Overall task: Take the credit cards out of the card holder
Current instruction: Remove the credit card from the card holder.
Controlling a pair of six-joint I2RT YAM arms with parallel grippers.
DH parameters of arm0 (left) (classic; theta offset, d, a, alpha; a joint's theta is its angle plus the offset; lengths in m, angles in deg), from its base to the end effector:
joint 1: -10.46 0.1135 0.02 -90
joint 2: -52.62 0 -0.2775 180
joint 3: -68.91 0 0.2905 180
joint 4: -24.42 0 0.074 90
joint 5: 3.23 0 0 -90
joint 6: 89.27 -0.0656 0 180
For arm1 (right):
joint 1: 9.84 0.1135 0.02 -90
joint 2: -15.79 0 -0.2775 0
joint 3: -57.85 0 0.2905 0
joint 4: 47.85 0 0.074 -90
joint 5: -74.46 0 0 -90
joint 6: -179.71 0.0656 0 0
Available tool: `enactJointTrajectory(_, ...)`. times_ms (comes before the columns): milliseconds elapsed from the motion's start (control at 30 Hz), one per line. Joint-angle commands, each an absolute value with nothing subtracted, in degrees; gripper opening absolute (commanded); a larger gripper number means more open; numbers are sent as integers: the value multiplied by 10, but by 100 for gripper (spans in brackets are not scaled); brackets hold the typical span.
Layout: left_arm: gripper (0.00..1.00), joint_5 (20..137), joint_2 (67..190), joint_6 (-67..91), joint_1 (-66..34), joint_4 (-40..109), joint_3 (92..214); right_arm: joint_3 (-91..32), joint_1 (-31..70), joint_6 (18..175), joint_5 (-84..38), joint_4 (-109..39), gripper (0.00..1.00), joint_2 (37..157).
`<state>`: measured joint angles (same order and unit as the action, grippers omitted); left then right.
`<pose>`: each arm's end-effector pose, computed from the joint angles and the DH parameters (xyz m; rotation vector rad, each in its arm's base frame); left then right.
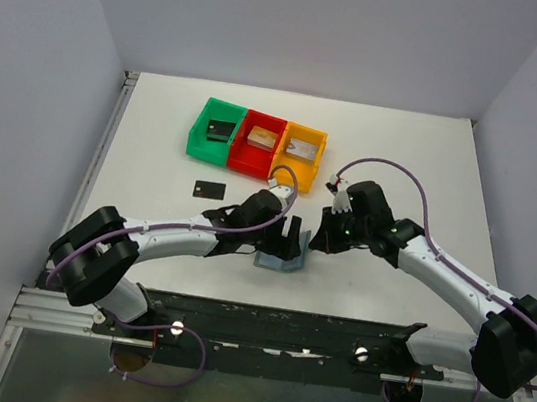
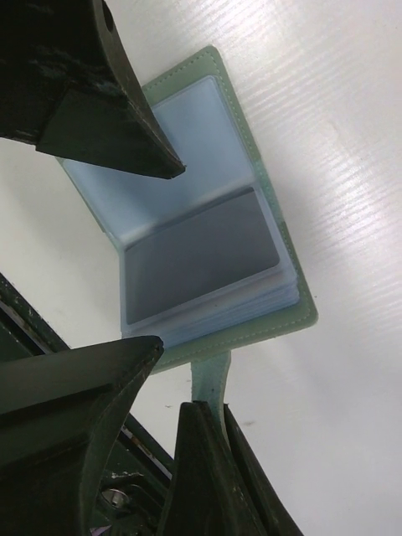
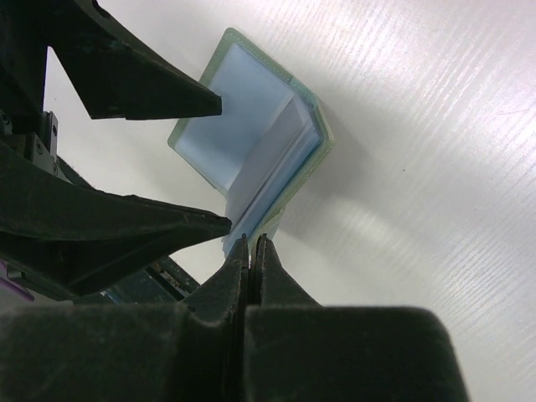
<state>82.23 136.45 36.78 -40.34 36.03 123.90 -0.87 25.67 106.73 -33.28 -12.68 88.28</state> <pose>0.2176 -0.2751 0.1588 0.3565 2.4075 -0.8421 0.2394 0.1953 0.2061 -0.5510 2.4669 0.7713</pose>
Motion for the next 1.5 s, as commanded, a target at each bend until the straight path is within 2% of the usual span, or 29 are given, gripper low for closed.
enactJointTrajectory(0,88,813,1381,360,-411,353,1259,-30,253,1061,-343,-118,0,880)
enactJointTrajectory(333,84,836,1377,366,-411,356,1252,-28,254,1061,-343,-119,0,880)
enactJointTrajectory(933,86,862,1330,383,-410,343,1218,-24,254,1062,-342,-123,0,880)
enactJointTrajectory(1467,84,838,1379,378,-411,348,1248,-23,255,1065,-347,-125,0,881)
